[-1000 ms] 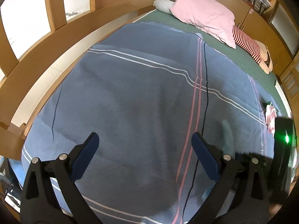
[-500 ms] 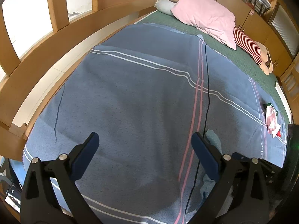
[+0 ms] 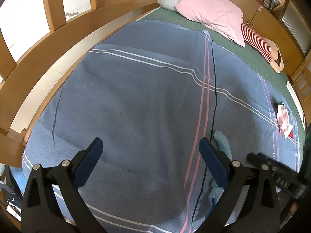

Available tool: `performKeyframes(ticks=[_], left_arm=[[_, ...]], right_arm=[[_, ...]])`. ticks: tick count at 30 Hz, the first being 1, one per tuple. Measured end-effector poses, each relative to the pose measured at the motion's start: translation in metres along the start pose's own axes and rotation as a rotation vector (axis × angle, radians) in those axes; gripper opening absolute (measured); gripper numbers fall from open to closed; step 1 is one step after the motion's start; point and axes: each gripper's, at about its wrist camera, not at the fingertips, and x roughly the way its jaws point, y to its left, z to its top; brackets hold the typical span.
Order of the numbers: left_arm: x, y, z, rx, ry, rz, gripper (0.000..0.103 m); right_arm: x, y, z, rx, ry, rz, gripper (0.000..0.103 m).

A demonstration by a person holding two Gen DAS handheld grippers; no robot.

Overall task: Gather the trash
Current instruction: 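Grasp the pink paper wrapper with the right tool while the left tool holds the cloth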

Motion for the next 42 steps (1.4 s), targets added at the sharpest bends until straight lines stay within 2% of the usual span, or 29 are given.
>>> performKeyframes(ticks=[2, 3, 5, 8, 10, 11, 13, 16, 19, 21, 23, 24, 26, 28, 34, 37, 40, 42], left_arm=[[0.000, -0.001, 0.000, 0.006, 0.002, 0.001, 0.099], [0.001, -0.001, -0.001, 0.008, 0.002, 0.001, 0.099], [0.002, -0.002, -0.001, 0.012, 0.007, 0.001, 0.099], [0.004, -0.003, -0.002, 0.013, 0.013, -0.003, 0.098], [0.006, -0.006, -0.001, 0.019, 0.016, -0.005, 0.099], [0.006, -0.008, -0.001, 0.025, 0.018, -0.006, 0.099], [0.008, -0.011, -0.002, 0.035, 0.020, -0.005, 0.099], [0.009, -0.014, -0.003, 0.047, 0.023, -0.001, 0.099], [0.011, -0.014, -0.004, 0.045, 0.029, 0.000, 0.098], [0.012, -0.015, -0.004, 0.044, 0.033, -0.001, 0.098], [0.012, -0.015, -0.004, 0.046, 0.035, -0.002, 0.098], [0.013, -0.015, -0.003, 0.046, 0.036, -0.002, 0.098], [0.013, -0.015, -0.002, 0.045, 0.035, -0.001, 0.099], [0.013, -0.013, -0.001, 0.038, 0.035, -0.002, 0.099], [0.014, -0.001, 0.000, -0.013, 0.037, -0.021, 0.098], [0.015, -0.003, -0.001, -0.019, 0.047, -0.085, 0.098], [0.021, -0.010, -0.003, -0.022, 0.081, -0.169, 0.098], [0.028, -0.019, -0.006, -0.014, 0.139, -0.248, 0.098]], right_arm=[[-0.011, -0.007, 0.007, -0.011, -0.084, -0.110, 0.065], [-0.019, -0.014, 0.013, -0.015, -0.143, -0.205, 0.066], [-0.031, -0.036, 0.029, 0.001, -0.254, -0.388, 0.077], [-0.039, -0.064, 0.050, -0.001, -0.367, -0.615, 0.092], [-0.034, -0.092, 0.071, 0.012, -0.378, -0.765, 0.094], [-0.029, -0.109, 0.080, 0.030, -0.353, -0.804, 0.094], [-0.020, -0.134, 0.092, 0.076, -0.298, -0.825, 0.094], [-0.005, -0.163, 0.101, 0.141, -0.221, -0.807, 0.094], [0.006, -0.179, 0.099, 0.176, -0.185, -0.738, 0.094], [0.011, -0.184, 0.097, 0.188, -0.177, -0.716, 0.085], [0.020, -0.184, 0.095, 0.191, -0.154, -0.688, 0.054], [0.021, -0.183, 0.092, 0.189, -0.146, -0.685, 0.047], [0.018, -0.178, 0.087, 0.166, -0.157, -0.685, 0.024], [0.011, -0.175, 0.084, 0.156, -0.172, -0.639, 0.010], [-0.025, -0.165, 0.062, 0.202, -0.191, -0.363, 0.008], [-0.040, -0.152, 0.042, 0.212, -0.157, -0.200, 0.008], [-0.046, -0.125, 0.016, 0.160, -0.099, -0.100, 0.008], [-0.048, -0.110, 0.003, 0.128, -0.077, -0.079, 0.008]])
